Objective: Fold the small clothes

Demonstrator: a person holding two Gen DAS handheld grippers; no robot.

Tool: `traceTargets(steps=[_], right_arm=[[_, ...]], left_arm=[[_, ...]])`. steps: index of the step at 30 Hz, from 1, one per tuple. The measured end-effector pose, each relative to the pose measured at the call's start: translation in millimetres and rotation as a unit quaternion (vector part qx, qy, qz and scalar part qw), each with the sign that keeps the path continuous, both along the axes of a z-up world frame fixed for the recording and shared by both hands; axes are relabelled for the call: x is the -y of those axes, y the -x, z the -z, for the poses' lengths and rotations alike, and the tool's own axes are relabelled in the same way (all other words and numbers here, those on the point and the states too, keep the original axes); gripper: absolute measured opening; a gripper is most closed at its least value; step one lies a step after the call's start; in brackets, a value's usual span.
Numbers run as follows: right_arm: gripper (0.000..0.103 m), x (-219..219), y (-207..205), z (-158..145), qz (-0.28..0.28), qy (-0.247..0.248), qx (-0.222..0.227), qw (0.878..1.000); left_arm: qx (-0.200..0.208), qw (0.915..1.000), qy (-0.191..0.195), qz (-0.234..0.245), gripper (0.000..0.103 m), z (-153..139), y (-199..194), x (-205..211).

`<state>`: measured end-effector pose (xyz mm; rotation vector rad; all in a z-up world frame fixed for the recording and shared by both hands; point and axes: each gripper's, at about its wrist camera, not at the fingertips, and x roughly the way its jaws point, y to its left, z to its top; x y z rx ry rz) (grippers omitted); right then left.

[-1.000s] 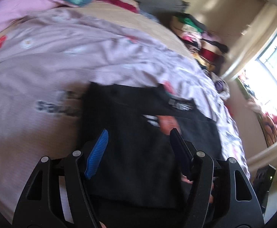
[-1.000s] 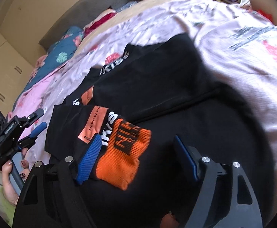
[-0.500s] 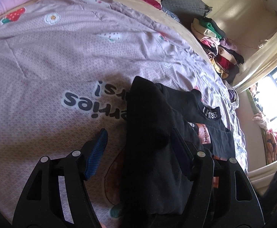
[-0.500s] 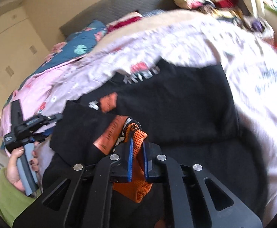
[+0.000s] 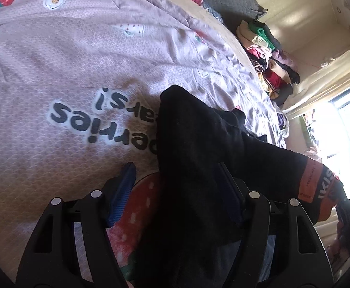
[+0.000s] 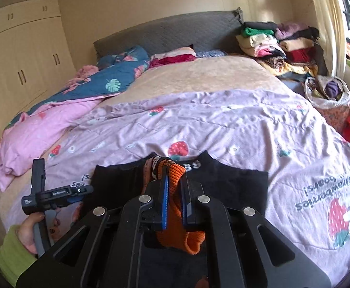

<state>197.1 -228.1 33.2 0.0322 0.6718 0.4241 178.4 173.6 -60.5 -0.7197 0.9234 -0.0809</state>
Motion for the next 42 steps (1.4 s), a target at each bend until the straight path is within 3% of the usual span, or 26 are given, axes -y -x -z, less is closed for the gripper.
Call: traceTargets(steps=[2, 4, 6, 10, 16, 27, 35, 38, 42], right_arm=[[0.007, 5, -1, 6, 0.009, -0.003, -0.006, 1.0], [0.007, 11, -3, 13, 0.021, -0.007, -0.013, 1.0], [0.007, 15, -4, 21, 0.029, -0.008, -0.019, 0.999], [0.007, 15, -5, 30, 0.037, 0.009, -0.021, 0.999], [0.007, 21, -12, 46, 0.078, 0.042, -0.025, 0.996], [0.008, 26, -25, 77, 0.112, 0.057, -0.062, 0.99], [0.018, 34, -25, 80, 0.137, 0.059, -0.066, 0.987], [0.029, 40, -22, 78, 0.142, 0.052, -0.066, 0.986], [0.031, 43, -18, 80, 0.136, 0.047, -0.072, 0.987]], left_arm=[[0.001, 1.0, -0.003, 0.001, 0.06, 1, -4, 3], [0.001, 0.9999, -0.014, -0.003, 0.049, 1, -6, 5], [-0.001, 0.9999, -0.015, -0.004, 0.015, 3, -9, 6], [0.011, 0.9996, -0.026, 0.005, 0.005, -1, -8, 9], [0.038, 0.9985, -0.037, 0.009, 0.003, -18, 1, 8], [0.03, 0.9984, -0.045, 0.016, 0.003, -15, -3, 14], [0.029, 0.9983, -0.048, 0.015, 0.003, -14, -4, 15], [0.03, 0.9983, -0.049, 0.014, 0.003, -15, -3, 15], [0.033, 0.9977, -0.058, 0.013, 0.004, -19, -1, 16]])
